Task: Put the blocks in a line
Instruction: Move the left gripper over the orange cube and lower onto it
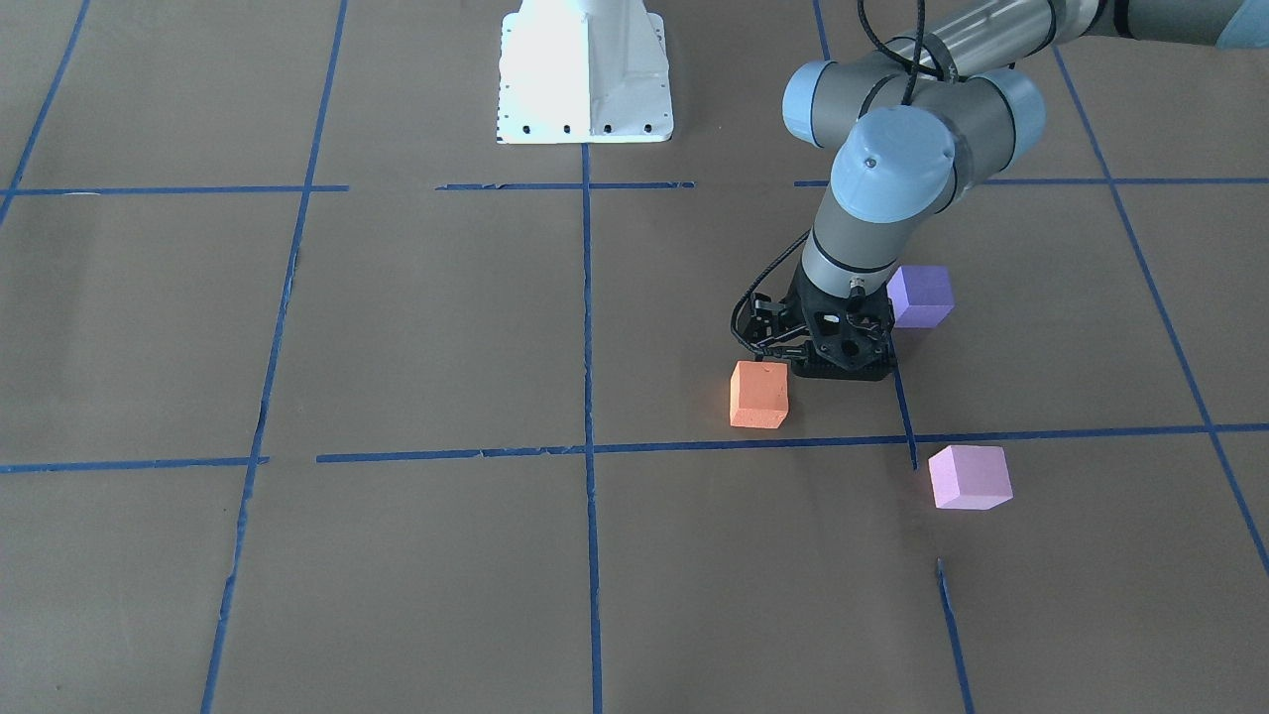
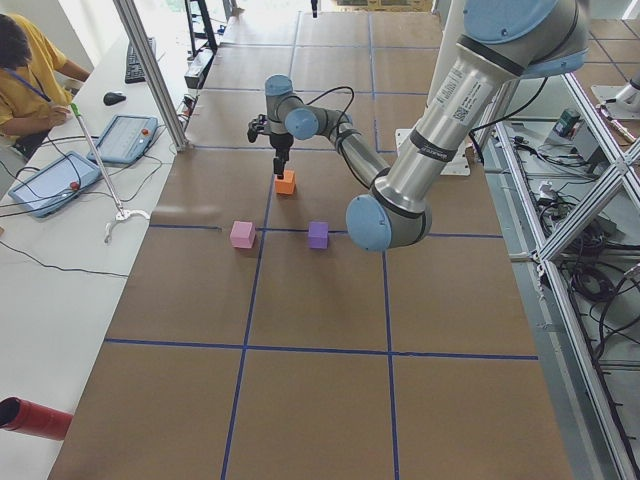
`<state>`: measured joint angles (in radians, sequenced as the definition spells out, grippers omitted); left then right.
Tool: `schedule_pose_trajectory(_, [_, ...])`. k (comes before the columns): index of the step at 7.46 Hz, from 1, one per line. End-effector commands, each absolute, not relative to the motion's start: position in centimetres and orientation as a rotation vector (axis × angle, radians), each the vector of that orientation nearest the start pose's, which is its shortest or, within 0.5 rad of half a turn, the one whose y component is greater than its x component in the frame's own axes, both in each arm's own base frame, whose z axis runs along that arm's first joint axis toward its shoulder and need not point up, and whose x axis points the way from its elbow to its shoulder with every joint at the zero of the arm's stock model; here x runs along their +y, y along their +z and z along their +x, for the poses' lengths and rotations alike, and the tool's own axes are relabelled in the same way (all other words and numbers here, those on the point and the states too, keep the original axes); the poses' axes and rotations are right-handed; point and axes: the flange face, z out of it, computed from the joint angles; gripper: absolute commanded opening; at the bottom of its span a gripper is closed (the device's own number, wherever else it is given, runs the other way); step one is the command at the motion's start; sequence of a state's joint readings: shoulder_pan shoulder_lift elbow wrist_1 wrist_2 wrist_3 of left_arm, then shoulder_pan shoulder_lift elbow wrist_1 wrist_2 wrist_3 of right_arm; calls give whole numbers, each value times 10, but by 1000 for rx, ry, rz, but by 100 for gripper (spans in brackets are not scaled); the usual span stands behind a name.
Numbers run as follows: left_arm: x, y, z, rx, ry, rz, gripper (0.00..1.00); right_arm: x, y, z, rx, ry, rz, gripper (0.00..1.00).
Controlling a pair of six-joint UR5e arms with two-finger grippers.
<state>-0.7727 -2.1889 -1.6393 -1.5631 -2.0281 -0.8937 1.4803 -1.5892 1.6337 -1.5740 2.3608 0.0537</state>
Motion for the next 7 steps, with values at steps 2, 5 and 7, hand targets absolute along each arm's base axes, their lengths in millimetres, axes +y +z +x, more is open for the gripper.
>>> schedule_pose_trajectory(2, [-544, 281, 451, 848, 39, 159, 100, -490, 636, 18, -791, -49, -20, 100])
schedule_pose_trajectory(5, [-543, 303, 472, 823, 40, 124, 100, -490, 636, 18, -791, -51, -18, 100])
schedule_pose_trajectory(7, [-545, 304, 477, 818, 36, 115, 100, -490, 636, 18, -791, -51, -19, 100])
